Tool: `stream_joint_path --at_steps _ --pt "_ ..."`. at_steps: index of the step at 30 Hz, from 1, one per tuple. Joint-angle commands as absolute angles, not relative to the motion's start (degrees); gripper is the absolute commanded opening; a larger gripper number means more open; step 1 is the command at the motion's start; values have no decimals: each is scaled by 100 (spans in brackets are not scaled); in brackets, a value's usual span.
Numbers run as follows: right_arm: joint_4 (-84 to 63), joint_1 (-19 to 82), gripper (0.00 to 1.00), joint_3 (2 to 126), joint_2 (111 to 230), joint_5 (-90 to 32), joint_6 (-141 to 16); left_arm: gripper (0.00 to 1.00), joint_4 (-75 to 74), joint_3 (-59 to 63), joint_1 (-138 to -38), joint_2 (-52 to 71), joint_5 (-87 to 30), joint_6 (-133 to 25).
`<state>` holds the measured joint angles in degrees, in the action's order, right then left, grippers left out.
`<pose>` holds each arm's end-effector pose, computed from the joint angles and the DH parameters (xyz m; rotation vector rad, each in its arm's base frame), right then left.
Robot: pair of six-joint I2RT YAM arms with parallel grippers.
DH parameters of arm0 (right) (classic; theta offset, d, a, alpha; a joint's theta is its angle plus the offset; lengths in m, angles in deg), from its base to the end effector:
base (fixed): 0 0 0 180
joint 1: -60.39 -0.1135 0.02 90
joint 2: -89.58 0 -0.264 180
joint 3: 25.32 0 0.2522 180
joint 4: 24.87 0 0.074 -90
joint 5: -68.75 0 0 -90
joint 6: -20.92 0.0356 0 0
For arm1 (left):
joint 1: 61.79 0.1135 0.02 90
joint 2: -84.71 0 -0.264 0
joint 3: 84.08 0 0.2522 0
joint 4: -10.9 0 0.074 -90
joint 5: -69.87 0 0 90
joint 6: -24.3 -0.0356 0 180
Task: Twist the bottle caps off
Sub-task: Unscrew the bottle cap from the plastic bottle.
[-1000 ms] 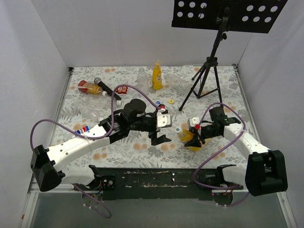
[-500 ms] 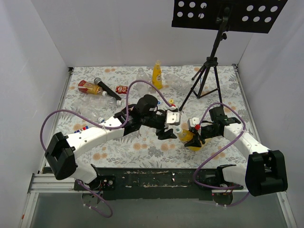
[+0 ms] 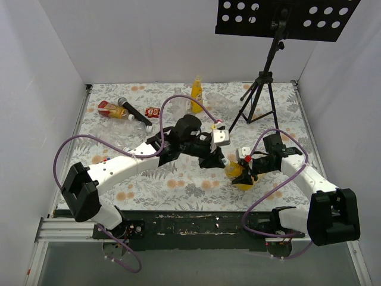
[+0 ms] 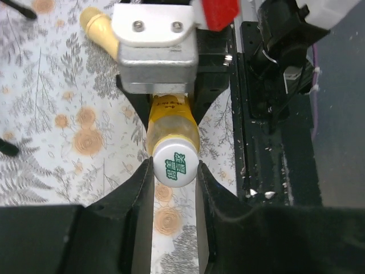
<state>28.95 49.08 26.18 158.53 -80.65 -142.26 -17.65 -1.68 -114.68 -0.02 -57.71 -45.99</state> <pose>0.1855 0.0684 0.1970 -1.6295 1.4869 0.8883 0.1851 -0.2806 0.3137 1.0769 2.0676 -1.3962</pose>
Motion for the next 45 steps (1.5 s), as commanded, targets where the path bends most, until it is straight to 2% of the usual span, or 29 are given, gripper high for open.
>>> stream_joint_path --at_steps 1,5,7,10,14,15,17,21,25,30,34,37,45 --pt "2836 4853 1 2782 15787 -8330 -14317 0 -1675 464 -11479 -11 -5214 -1997" --pt "2836 4862 1 2791 15831 -8348 -14317 0 -1816 360 -11532 147 -4660 912" --pt "2871 4862 1 2799 15875 -8365 -14326 0 -1894 289 -11864 261 -4004 1689" --pt "3046 4862 1 2878 15998 -8365 -14448 0 -2027 350 -12436 332 -3009 1955" --pt "2994 4862 1 2844 15946 -8330 -14431 0 -2298 438 -12508 288 -2472 1930" --pt "2976 4862 1 2835 15928 -8321 -14422 4 -2378 464 -12508 288 -2357 1886" --pt "2941 4862 1 2817 15893 -8330 -14396 27 -2510 500 -12508 288 -2181 1772" --pt "2950 4862 1 2835 15910 -8339 -14396 54 -2703 517 -12508 463 -1829 1482" --pt "2968 4862 1 2843 15919 -8356 -14413 73 -2607 307 -12499 990 -1968 868" --pt "2985 4862 1 2843 15910 -8374 -14431 98 -1932 -377 -12499 1921 -2908 -1079" --pt "2985 4862 1 2835 15902 -8392 -14431 98 -1631 -1142 -12499 2441 -4006 -3602" --pt "2994 4862 1 2826 15884 -8374 -14431 98 -1246 -1758 -12490 2635 -4201 -5081" --pt "2985 4853 1 2826 15893 -8365 -14431 98 -1026 -1170 -11954 1538 -5326 -5796"
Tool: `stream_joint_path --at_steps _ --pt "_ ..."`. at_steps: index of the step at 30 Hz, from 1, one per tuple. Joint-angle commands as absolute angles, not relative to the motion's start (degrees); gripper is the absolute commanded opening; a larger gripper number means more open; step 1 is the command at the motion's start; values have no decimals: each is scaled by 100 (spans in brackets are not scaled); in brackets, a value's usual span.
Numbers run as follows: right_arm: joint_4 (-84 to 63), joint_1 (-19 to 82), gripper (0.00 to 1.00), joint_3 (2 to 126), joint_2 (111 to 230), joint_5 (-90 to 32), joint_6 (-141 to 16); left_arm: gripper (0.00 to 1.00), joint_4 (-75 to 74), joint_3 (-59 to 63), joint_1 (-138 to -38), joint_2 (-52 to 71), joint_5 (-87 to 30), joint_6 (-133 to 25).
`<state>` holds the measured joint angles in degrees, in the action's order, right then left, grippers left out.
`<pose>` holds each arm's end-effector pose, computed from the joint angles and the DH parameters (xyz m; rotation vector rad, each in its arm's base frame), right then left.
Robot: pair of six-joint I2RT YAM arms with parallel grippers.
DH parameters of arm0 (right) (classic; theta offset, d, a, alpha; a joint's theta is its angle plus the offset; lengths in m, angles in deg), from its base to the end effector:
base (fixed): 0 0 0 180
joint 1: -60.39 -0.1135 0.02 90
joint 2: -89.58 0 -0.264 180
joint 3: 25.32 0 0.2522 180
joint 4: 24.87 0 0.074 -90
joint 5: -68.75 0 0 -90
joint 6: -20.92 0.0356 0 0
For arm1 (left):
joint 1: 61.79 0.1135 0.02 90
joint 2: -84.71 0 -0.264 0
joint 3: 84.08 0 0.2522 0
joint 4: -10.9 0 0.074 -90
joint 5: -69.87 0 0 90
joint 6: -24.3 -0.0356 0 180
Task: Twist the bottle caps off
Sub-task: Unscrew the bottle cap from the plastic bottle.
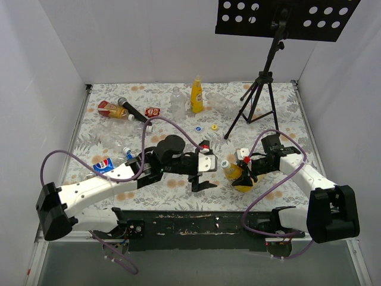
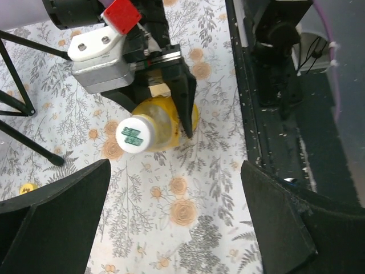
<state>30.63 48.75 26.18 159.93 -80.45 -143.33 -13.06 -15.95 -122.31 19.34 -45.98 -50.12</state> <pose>0.1846 0.0692 0.1918 -1.6434 1.5107 0.9213 0.1148 -0.2346 0.3273 1.1149 1.8264 -1.2741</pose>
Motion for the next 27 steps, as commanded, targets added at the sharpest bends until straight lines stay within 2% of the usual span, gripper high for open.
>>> stream_joint_path --at_steps 1,12,17,21,24,27 --pt "2985 4862 1 2826 15893 -8365 -14440 97 -964 -1135 -11902 1371 -5396 -5779" --pt "3020 4862 1 2843 15875 -8383 -14475 64 -823 -731 -11725 640 -5643 -5568" --pt "3020 4862 1 2843 15857 -8383 -14484 62 -867 -652 -11717 499 -5678 -5524" --pt "3020 4862 1 2843 15857 -8383 -14484 56 -972 -573 -11717 376 -5678 -5515" --pt "3029 4862 1 2843 15857 -8374 -14466 50 -981 -537 -11717 324 -5669 -5506" --pt "3020 4862 1 2843 15858 -8374 -14475 40 -998 -494 -11708 279 -5678 -5471"
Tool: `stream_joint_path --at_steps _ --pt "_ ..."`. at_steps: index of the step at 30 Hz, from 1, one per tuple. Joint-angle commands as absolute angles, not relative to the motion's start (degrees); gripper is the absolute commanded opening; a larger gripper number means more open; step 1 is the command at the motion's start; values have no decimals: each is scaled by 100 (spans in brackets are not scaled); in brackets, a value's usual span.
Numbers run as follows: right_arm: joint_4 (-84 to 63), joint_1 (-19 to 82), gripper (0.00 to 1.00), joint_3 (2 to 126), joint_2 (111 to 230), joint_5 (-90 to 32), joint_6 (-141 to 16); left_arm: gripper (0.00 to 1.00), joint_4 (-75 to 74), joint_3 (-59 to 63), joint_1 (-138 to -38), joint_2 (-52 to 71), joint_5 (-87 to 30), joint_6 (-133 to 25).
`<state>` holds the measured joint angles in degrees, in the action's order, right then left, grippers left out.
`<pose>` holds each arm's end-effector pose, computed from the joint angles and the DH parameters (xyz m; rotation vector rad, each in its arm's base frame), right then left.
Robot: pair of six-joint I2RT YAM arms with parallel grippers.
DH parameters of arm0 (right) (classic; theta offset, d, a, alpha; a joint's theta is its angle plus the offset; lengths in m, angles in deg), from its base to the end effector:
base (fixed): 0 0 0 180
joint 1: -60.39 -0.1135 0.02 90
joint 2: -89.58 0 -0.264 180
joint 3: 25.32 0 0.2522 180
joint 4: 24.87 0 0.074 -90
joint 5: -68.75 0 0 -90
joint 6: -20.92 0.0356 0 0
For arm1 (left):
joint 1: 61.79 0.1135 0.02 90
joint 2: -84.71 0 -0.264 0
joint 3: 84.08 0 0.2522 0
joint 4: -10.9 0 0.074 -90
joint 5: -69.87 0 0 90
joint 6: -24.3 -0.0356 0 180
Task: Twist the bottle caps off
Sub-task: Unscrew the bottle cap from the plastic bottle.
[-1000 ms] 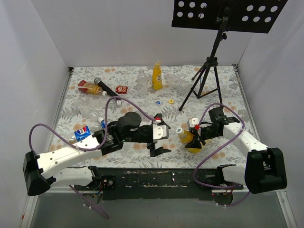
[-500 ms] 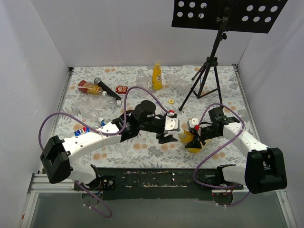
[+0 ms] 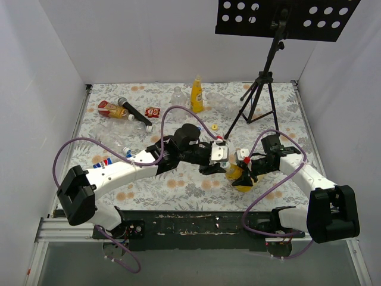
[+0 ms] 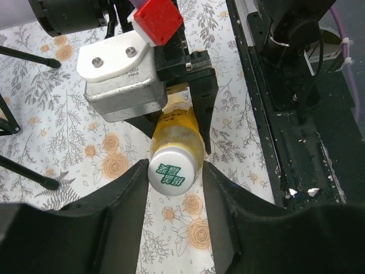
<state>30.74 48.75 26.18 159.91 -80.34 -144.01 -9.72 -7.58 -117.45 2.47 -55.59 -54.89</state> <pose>0.1844 0.0692 0.1918 -1.6515 1.5020 0.9144 0.1677 -0.2821 0.3041 1.2269 1.8434 -1.3195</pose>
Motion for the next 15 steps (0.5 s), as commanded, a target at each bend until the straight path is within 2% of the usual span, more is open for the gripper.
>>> stream_joint_path --at_steps 1,5,9,15 --pt "3020 4853 1 2843 15857 -8374 -14475 34 -1007 -485 -11708 271 -5678 -5462" --pt "3020 4853 1 2843 15866 -8357 -14475 0 -998 -379 -11708 218 -5538 -5060" --pt "3020 4862 1 2843 15866 -8339 -14475 0 -1033 -169 -11708 200 -5047 -3683" --pt "3020 4862 1 2843 15893 -8339 -14475 0 -2332 596 -11716 78 -3580 823"
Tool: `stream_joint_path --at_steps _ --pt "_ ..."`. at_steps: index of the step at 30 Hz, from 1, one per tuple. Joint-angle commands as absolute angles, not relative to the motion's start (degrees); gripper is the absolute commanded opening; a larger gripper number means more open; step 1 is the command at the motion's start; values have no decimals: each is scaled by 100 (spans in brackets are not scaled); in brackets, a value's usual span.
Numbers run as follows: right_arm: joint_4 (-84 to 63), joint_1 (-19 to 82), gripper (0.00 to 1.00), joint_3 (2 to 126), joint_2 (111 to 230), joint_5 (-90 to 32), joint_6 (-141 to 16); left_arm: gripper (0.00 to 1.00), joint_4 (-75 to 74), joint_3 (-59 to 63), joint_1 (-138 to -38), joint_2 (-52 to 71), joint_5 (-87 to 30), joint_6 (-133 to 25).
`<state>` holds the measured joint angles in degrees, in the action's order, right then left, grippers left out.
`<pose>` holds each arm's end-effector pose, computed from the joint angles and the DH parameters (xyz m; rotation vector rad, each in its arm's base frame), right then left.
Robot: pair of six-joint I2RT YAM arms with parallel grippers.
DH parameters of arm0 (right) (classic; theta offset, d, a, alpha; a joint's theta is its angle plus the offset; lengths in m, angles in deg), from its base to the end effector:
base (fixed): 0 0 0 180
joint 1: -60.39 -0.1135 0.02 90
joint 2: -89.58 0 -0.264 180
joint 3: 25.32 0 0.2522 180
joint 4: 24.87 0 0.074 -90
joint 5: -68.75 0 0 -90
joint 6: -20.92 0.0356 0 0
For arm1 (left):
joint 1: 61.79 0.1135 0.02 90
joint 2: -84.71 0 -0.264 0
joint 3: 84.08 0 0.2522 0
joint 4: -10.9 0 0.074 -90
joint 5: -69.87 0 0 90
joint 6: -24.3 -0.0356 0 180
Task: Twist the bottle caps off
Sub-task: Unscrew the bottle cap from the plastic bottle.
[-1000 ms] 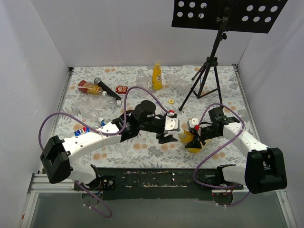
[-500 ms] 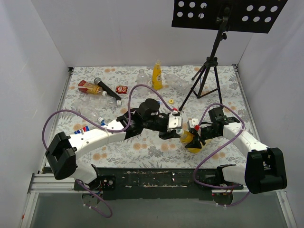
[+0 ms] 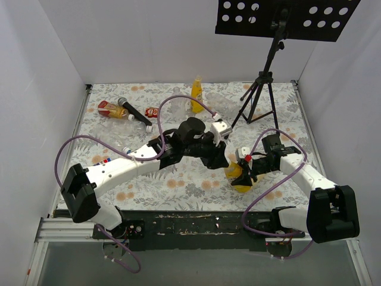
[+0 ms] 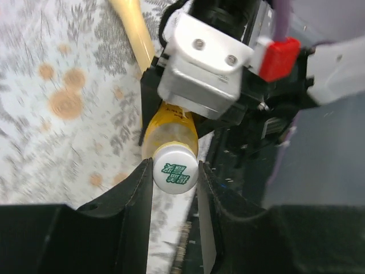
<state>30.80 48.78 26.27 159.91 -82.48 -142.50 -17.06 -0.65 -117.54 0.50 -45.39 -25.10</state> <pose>0.1842 0.0697 0.1933 -1.6172 1.5004 0.9618 0.1780 -0.2885 0.3217 0.6210 2.2963 -1.3928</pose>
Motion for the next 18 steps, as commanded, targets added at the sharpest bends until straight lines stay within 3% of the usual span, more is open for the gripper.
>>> stream_joint_path --at_steps 1,4,9,10,14,18 --pt "3020 4862 1 2843 15910 -8348 -14475 0 -2543 640 -11760 69 -3552 1318" --pt "3029 4862 1 2870 15963 -8356 -14475 0 -2713 580 -12058 130 -3236 2209" --pt "2976 4862 1 2826 15910 -8304 -14431 0 -2651 456 -12218 200 -2682 2360" --pt "2968 4862 1 2817 15902 -8304 -14422 5 -2660 447 -12218 218 -2585 2325" --pt "2950 4862 1 2817 15893 -8304 -14405 47 -2581 377 -12209 393 -2549 1913" --pt "2959 4870 1 2808 15858 -8304 -14405 72 -2546 150 -12209 875 -2690 1289"
